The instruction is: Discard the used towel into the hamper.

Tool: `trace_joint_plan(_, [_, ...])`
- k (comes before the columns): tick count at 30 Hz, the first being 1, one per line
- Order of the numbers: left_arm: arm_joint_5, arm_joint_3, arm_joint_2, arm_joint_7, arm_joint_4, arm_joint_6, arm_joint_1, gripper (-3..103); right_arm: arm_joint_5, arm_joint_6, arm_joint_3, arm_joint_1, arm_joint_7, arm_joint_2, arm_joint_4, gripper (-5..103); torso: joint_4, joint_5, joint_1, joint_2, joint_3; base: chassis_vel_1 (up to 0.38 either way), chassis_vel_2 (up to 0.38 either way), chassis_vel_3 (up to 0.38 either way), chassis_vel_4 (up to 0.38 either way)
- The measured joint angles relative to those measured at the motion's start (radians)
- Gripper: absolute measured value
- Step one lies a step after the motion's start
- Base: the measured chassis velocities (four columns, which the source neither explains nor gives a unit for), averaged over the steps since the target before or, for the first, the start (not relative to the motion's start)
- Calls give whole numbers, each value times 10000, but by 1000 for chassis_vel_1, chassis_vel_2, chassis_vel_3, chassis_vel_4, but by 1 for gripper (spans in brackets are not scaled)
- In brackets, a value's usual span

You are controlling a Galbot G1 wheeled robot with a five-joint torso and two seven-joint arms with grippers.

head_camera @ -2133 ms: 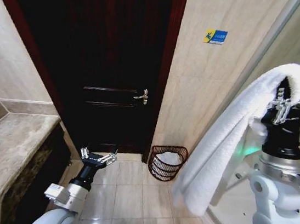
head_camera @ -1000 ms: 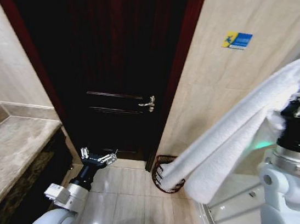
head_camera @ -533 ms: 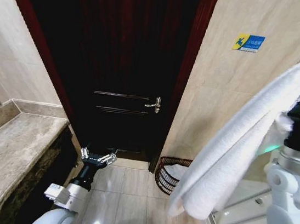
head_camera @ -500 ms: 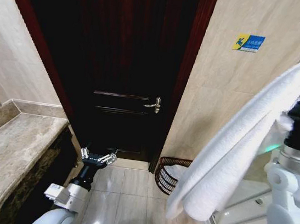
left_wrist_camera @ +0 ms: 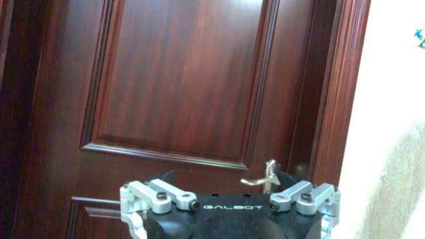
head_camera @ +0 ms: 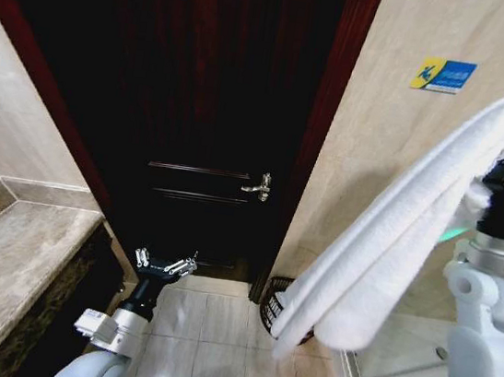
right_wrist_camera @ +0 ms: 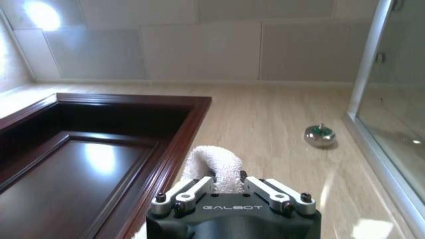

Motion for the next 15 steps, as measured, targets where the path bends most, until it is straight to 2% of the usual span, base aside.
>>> trace_joint_plan(8, [0,0,1,0,0,0,1,100,-187,80,-444,867,9,-82,-769,8,-2,-2,-12,9,-4,26,-28,-18,14])
trace_joint_plan(15, [0,0,0,0,0,0,1,100,-361,483,-499,492,-238,253,-1429,8,-2,6,0,5,-1,0,0,0,0])
